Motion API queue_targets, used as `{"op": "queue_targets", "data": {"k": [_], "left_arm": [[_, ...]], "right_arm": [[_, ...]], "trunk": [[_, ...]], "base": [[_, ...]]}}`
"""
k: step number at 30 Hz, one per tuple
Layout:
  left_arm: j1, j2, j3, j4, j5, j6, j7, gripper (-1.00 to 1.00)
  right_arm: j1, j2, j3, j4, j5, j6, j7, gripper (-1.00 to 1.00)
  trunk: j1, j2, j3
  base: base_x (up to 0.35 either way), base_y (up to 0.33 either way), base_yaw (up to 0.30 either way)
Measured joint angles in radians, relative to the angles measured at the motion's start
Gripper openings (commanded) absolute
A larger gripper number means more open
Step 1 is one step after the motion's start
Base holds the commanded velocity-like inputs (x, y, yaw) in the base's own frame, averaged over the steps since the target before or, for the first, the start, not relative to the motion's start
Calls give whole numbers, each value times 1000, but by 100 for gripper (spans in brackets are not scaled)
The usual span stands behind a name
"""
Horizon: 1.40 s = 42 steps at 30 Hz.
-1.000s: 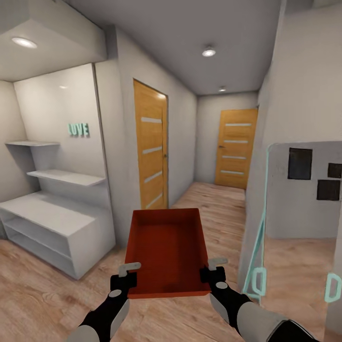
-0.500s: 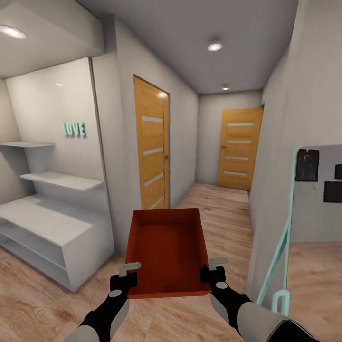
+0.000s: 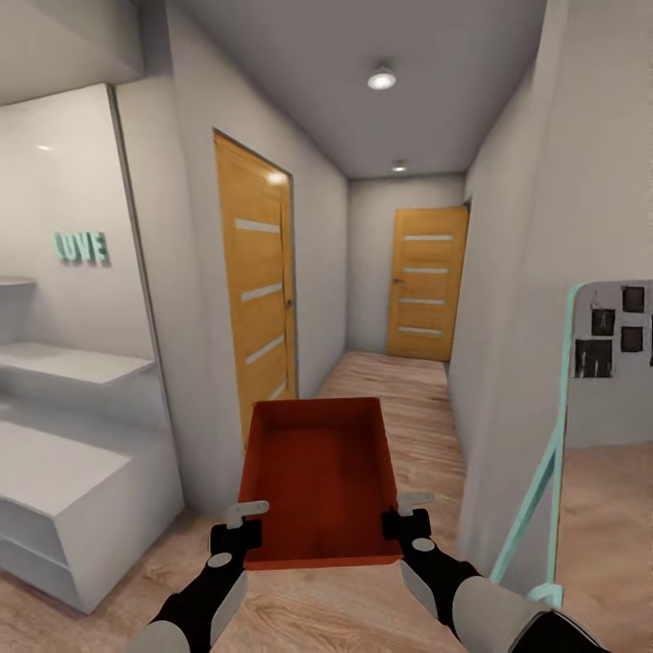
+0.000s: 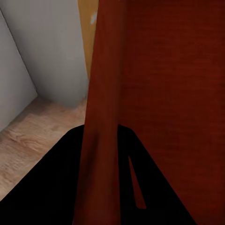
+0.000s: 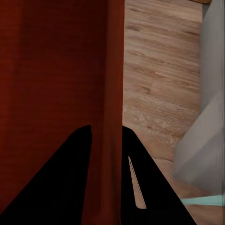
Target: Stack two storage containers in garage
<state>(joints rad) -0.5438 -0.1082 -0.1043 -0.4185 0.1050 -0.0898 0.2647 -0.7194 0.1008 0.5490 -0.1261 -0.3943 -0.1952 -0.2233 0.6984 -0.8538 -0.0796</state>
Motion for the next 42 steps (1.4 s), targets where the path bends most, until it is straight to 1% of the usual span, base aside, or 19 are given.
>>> {"op": "queue_targets", "data": {"k": [12,18,42], "left_arm": [[0,3,-16,0,16,0,2,-100],[0,4,-18,0,18,-1,2,-100],[0,4,-17,0,18,0,2,-100]], "right_arm": [[0,0,-1,0,0,0,0,-100],[0,0,-1,0,0,0,0,-100],[0,0,0,0,0,1,0,-100]], "trunk": [[0,0,0],[0,0,0],[0,0,0]], "base": [[323,106,-286],[323,106,-243],[323,106,-9]]}}
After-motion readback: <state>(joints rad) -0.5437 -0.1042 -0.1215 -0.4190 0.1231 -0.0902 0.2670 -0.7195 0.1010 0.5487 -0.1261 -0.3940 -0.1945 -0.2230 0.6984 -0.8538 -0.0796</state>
